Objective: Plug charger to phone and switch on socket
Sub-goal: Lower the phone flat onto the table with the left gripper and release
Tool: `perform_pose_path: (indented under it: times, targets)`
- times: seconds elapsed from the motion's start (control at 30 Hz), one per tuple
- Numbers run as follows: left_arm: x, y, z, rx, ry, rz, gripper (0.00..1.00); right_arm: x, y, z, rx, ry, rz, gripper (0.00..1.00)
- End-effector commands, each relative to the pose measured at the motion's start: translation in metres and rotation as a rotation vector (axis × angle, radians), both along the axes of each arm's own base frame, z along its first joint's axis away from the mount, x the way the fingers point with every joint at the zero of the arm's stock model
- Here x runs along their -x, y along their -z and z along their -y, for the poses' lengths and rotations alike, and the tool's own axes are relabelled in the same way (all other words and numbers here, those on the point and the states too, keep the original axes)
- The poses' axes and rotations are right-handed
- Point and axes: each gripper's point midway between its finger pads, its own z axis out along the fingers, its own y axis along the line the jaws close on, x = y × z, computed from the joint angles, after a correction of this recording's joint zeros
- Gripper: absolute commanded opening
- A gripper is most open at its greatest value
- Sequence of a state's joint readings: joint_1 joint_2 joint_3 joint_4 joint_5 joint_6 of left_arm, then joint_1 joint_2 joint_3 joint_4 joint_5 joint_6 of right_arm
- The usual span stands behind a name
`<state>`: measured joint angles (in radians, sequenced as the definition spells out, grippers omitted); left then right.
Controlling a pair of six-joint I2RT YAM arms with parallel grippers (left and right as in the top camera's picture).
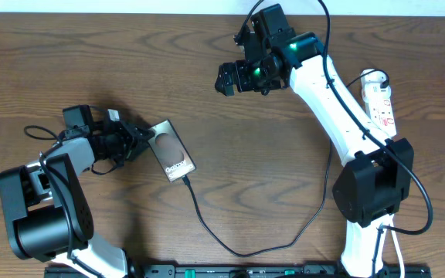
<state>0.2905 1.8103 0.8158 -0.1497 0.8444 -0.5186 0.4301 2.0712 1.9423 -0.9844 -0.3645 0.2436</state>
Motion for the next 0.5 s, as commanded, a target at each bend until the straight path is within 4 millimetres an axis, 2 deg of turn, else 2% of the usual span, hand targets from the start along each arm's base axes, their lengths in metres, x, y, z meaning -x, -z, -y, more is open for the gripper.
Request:
perform_pose_path:
  times: [0.0, 0.13, 0.2, 0.47]
  targets:
    - [0.005, 0.008, -0.003, -0.036, 0.012, -0.021, 0.45, 0.0, -0.007, -0.005, 0.002, -0.021, 0.026, 0.99]
    - [0.009, 0.011, -0.006, -0.061, 0.027, -0.024, 0.61, 0.001, -0.007, -0.005, 0.005, -0.022, 0.021, 0.99]
    - [0.011, 0.014, -0.01, -0.078, 0.017, -0.042, 0.66, 0.002, -0.006, -0.004, 0.008, -0.022, 0.015, 0.99]
    - [0.02, 0.015, -0.019, -0.099, 0.035, -0.043, 0.74, 0.005, -0.005, -0.003, 0.014, -0.028, 0.008, 0.99]
